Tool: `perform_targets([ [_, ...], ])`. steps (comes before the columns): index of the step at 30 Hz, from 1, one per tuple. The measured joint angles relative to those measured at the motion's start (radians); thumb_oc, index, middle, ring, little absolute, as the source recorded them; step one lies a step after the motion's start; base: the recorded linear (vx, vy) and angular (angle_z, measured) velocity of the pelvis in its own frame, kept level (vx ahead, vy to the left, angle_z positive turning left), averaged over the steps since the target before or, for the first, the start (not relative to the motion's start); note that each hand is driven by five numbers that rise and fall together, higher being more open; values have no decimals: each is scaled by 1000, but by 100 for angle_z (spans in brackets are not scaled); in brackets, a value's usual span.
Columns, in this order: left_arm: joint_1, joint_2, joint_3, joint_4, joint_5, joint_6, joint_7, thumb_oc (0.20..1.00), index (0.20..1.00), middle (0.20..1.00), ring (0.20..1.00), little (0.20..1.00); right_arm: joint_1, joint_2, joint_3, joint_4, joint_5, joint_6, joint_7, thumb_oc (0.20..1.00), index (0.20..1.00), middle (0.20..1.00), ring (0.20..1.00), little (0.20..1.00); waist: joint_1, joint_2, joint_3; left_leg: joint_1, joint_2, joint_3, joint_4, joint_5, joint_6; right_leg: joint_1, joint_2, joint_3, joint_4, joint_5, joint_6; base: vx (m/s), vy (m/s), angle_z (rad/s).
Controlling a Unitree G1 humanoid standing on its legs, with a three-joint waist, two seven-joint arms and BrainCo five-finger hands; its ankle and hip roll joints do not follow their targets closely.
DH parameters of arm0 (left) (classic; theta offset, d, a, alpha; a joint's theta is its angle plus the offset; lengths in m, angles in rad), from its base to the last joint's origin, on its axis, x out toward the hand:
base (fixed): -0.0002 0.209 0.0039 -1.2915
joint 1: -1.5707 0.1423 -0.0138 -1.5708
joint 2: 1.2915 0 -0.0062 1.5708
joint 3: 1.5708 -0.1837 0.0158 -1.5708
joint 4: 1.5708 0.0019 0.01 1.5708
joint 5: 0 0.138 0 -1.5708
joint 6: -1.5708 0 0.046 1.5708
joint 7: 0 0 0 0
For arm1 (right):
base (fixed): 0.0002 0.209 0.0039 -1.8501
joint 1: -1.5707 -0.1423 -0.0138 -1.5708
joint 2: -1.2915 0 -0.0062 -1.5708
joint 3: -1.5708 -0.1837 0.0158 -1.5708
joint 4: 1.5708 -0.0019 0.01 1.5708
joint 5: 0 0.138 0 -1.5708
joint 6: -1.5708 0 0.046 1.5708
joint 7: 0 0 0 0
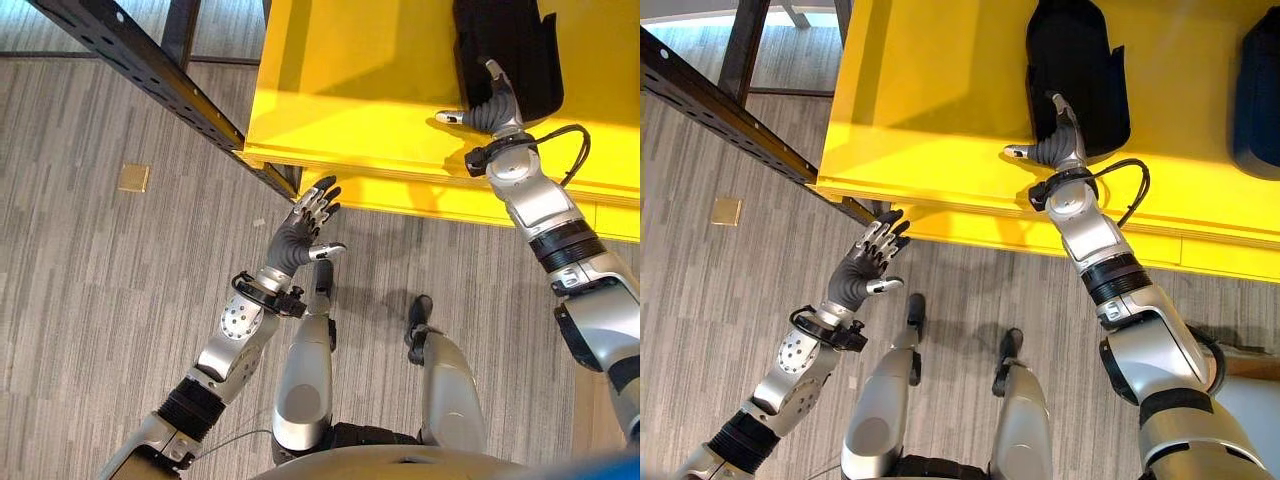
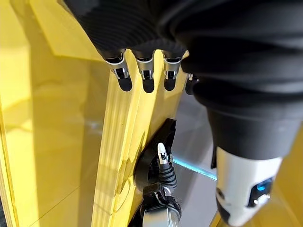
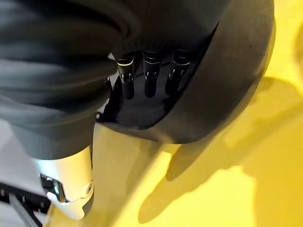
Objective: Move parts from the plastic box to the shelf.
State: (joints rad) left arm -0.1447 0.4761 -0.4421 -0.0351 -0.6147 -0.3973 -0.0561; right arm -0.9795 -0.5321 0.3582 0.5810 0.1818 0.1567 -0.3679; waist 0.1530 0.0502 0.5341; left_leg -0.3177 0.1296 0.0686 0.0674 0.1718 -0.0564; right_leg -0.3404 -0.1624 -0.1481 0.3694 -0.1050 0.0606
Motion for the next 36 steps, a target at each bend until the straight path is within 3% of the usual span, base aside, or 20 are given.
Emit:
perform_targets([
  [6,-18,-4,-30,0,0,0,2,1000,1000,1000,1000,1000,-9,14,-26,48,42,-48,-33,1000,1000,1000,1000,1000,3,36,-12,1,-5,-1,0,0,0,0,-5,0,5,-1,2,0,0,0],
  [19,-17,-17,-32,0,-2,-3,17,1000,1000,1000,1000,1000,-29,23,-60,136,177,-129,-60,1000,1000,1000,1000,1000,2,52,-21,9,-13,-2,1,0,2,3,-14,0,16,-4,5,0,1,0],
  [24,-16,-17,-32,0,-3,-9,16,1000,1000,1000,1000,1000,-31,26,-79,155,297,-146,-34,1000,1000,1000,1000,1000,2,53,-22,24,-13,-1,-3,0,2,15,-14,1,16,-8,3,0,0,0],
  [36,-13,-17,-58,20,-5,-33,10,1000,1000,1000,1000,1000,-46,116,-201,175,691,-257,-25,1000,1000,1000,1000,1000,-4,61,-24,27,-14,2,-3,0,2,15,-15,5,20,-8,3,0,0,0],
])
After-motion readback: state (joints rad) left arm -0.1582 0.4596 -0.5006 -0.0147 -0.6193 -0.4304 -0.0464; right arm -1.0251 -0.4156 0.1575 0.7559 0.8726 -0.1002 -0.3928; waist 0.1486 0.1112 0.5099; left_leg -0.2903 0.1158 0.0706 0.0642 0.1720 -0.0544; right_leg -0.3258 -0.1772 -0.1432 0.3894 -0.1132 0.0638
